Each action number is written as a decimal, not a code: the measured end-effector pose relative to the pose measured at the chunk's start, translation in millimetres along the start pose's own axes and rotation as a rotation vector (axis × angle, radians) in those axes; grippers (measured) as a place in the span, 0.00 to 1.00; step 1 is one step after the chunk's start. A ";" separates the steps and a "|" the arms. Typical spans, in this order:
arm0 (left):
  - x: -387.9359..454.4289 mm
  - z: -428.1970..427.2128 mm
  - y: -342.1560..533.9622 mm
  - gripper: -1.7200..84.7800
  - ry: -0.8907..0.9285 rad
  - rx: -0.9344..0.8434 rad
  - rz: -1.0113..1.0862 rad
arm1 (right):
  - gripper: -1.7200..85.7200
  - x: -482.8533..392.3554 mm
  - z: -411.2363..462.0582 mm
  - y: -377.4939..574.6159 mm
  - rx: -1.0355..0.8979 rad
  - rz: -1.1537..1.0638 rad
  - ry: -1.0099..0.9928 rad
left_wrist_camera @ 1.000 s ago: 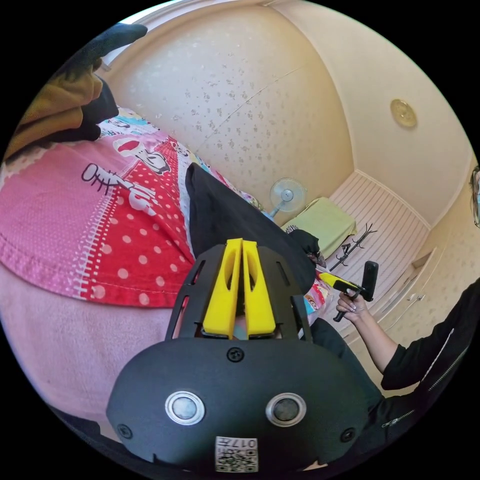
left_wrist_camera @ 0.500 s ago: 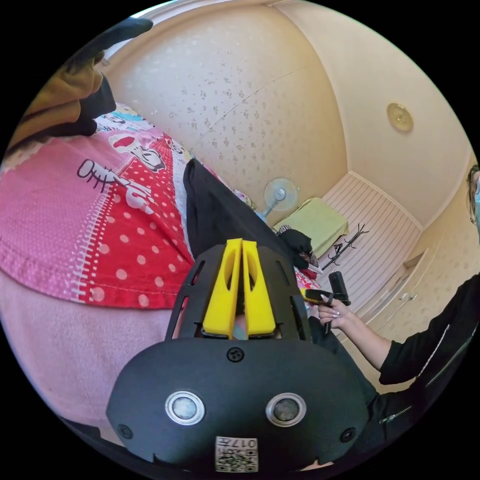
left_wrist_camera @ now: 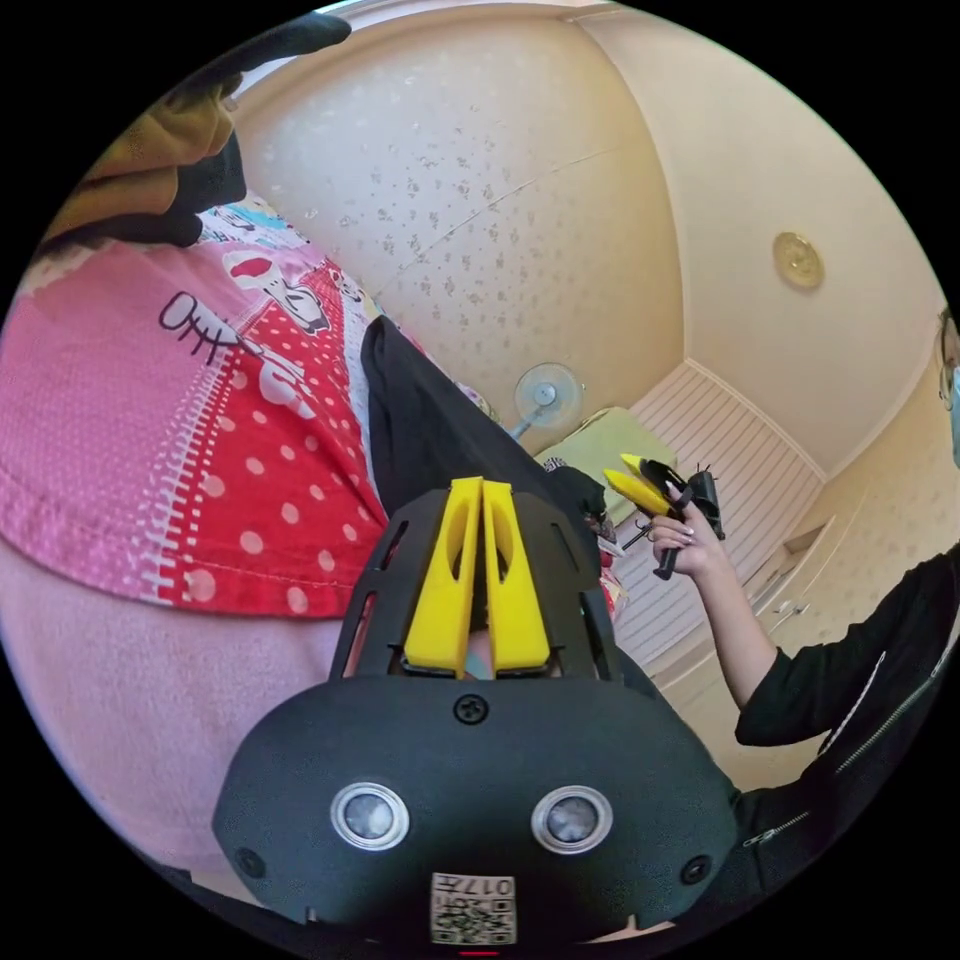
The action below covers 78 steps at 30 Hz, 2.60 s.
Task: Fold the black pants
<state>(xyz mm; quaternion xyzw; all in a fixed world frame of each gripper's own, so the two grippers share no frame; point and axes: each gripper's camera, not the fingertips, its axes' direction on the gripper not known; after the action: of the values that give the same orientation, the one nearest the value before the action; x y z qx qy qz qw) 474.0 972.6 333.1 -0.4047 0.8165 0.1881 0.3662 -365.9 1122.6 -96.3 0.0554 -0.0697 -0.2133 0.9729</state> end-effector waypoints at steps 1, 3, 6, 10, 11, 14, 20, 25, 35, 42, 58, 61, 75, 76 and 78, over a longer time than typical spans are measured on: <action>0.5 -0.4 0.8 0.01 0.003 0.003 0.002 | 0.13 -1.1 23.6 -12.0 -0.039 -0.029 0.026; 4.7 -0.6 2.7 0.01 -0.002 0.012 0.015 | 0.12 5.0 58.5 -17.5 -0.098 -0.022 0.061; 12.8 0.6 3.8 0.01 -0.026 0.019 0.036 | 0.12 29.7 98.8 -4.5 -0.187 0.022 0.183; 18.4 1.5 4.2 0.01 -0.033 0.027 0.027 | 0.16 64.0 106.6 15.5 -0.191 0.043 0.142; 21.0 0.6 4.8 0.01 -0.043 0.032 0.019 | 0.15 68.1 96.4 17.2 -0.174 0.065 0.074; 39.1 -5.3 1.8 0.03 -0.106 0.037 0.001 | 0.15 52.9 59.9 33.1 -0.052 0.062 0.085; 94.4 -32.9 -12.0 0.13 -0.411 0.080 -0.058 | 0.15 -28.6 41.6 89.2 0.008 -0.129 -0.170; 97.3 -19.8 -13.2 0.14 -0.451 -0.016 -0.172 | 0.17 -74.4 82.3 130.0 -0.091 -0.195 -0.343; 115.2 -6.3 10.7 0.15 -0.430 -0.079 -0.269 | 0.21 -21.6 115.3 199.2 -0.021 0.213 -0.476; 85.9 -15.2 -0.4 0.12 -0.300 -0.043 -0.397 | 0.21 -9.6 129.7 208.6 -0.049 0.262 -0.591; 48.8 -52.0 1.0 0.17 -0.190 0.057 -0.619 | 0.22 11.1 143.0 193.9 -0.044 0.269 -0.635; 38.3 -53.9 1.2 0.13 -0.168 0.069 -0.627 | 0.22 16.8 144.0 188.7 -0.042 0.268 -0.628; 57.7 -65.9 -26.5 0.07 -0.098 0.088 -0.658 | 0.28 51.0 167.6 197.2 0.116 0.644 -0.769; 59.2 -65.9 -28.2 0.07 -0.100 0.086 -0.661 | 0.29 54.4 171.0 196.3 0.136 0.670 -0.774; 64.0 -64.1 -33.4 0.07 -0.090 0.097 -0.655 | 0.29 59.1 173.9 194.8 0.192 0.703 -0.788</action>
<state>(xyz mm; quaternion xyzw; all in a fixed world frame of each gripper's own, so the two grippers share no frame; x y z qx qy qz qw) 446.2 880.3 327.1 -0.6190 0.6342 0.0391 0.4617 -261.1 1259.9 108.3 0.0330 -0.4630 0.1281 0.8764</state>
